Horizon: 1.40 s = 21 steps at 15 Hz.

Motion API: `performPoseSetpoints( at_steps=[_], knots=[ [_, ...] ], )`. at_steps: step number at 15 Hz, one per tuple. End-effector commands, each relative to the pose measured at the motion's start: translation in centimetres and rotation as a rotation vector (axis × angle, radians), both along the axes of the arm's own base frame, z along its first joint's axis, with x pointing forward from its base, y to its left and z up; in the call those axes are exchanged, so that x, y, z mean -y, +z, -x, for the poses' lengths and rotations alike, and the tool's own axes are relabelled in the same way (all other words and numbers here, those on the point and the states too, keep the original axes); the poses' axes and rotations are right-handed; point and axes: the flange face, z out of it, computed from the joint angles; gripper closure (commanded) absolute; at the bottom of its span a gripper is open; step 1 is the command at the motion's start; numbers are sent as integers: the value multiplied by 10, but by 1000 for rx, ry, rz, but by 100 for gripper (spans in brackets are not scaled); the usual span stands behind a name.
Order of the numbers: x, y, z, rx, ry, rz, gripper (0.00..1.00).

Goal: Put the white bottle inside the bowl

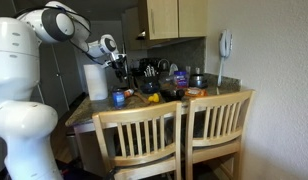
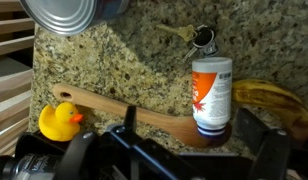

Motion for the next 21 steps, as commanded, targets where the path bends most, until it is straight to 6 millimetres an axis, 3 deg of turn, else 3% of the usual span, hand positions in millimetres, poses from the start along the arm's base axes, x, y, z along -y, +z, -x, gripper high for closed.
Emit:
performPoseSetpoints(
  at_steps=[1,6,7,9,10,13,17,18,21],
  knots=[
    [-2,-9,-2,-15,3,3,0],
    [-5,-27,-14,-39,-10,8,0],
    [-21,-45,-48,-50,-23,25,0],
    [-20,-67,-59,-81,-65,61,0],
    [-16,-41,-32,-49,-30,24,0],
    [-23,-76,-55,-76,-51,44,0],
    [-22,-72,-60,-76,-59,47,0],
    [-13,-80,-52,-97,-64,53,0],
    [10,-108,-58,-179,-110,42,0]
  ],
)
